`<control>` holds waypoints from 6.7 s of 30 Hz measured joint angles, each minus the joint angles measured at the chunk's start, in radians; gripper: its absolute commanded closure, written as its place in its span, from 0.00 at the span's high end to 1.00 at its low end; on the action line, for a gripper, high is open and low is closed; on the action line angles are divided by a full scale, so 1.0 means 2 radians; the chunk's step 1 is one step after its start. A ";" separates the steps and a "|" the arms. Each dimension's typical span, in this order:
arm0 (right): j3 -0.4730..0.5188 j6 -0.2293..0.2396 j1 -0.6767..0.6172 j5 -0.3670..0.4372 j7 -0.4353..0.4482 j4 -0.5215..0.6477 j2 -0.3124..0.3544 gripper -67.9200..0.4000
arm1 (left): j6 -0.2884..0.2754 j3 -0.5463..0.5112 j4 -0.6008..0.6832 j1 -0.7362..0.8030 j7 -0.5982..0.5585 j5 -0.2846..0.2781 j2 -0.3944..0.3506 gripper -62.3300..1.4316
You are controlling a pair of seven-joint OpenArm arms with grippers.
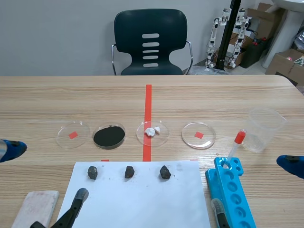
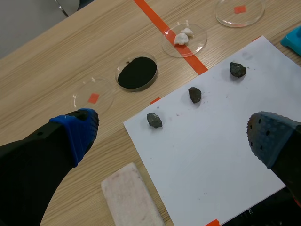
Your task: Pick up the middle mineral with the left hand
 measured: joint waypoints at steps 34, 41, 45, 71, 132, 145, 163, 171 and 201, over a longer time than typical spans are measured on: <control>0.000 0.000 0.000 0.000 0.000 0.000 0.000 1.00 | 0.000 0.001 0.000 0.000 0.000 -0.004 0.003 1.00; 0.000 0.000 0.000 0.000 0.000 0.000 0.000 1.00 | 0.001 0.010 0.000 -0.021 0.072 -0.081 0.005 1.00; 0.000 0.000 0.000 0.000 0.000 0.000 0.000 1.00 | 0.002 0.042 -0.001 -0.080 0.163 -0.129 -0.019 1.00; 0.000 0.000 0.000 0.000 0.000 0.000 0.000 1.00 | 0.273 0.303 -0.252 -0.508 0.426 -0.238 -0.025 1.00; 0.000 0.000 0.000 0.000 0.000 0.000 0.000 1.00 | 0.290 0.322 -0.565 -0.677 0.564 -0.147 0.158 0.33; 0.000 0.000 0.000 0.000 0.000 0.000 0.000 1.00 | 0.291 0.322 -0.564 -0.677 0.560 -0.147 0.158 0.13; 0.000 0.000 0.000 0.000 0.000 0.000 0.000 1.00 | 0.290 0.276 -0.265 -0.534 0.367 -0.149 0.014 0.13; 0.000 0.000 0.000 0.000 0.000 0.000 0.000 1.00 | 0.211 0.196 -0.163 -0.414 0.231 -0.148 -0.033 0.13; 0.000 0.000 0.000 0.000 0.000 0.000 0.000 1.00 | -0.080 0.070 -0.092 -0.147 -0.109 -0.106 -0.101 0.13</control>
